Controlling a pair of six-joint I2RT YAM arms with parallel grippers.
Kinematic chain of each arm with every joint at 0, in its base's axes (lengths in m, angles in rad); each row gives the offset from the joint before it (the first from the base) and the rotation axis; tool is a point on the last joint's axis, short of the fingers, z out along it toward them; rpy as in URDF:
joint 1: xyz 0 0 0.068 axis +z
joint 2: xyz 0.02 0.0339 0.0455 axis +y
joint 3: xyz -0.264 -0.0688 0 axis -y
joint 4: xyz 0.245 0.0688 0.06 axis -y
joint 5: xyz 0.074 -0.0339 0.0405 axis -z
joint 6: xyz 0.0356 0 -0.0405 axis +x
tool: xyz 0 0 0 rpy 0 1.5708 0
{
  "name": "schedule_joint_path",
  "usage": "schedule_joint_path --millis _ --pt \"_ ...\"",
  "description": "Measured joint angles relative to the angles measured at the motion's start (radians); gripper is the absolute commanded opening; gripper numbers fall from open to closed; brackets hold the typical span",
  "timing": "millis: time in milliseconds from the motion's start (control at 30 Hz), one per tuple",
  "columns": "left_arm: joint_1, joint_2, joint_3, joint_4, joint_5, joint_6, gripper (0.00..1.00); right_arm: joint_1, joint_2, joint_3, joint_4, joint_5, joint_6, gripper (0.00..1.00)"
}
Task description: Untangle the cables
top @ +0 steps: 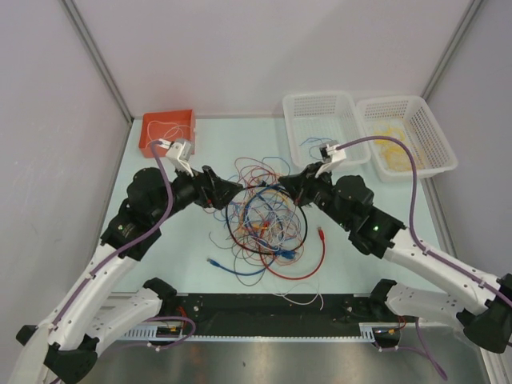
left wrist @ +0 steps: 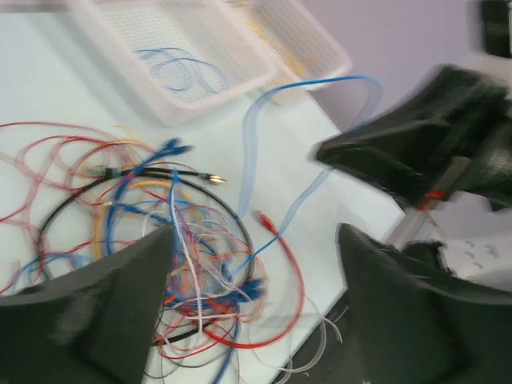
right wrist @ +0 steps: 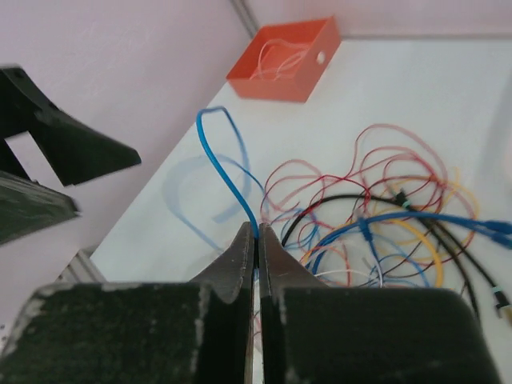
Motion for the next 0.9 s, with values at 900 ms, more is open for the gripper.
schedule_joint_path --millis 900 --pt "0.0 -0.012 -0.156 -0.195 -0.414 -0.109 1.0 -0.446 0.161 0.704 -0.313 0.097 -0.105 0.0"
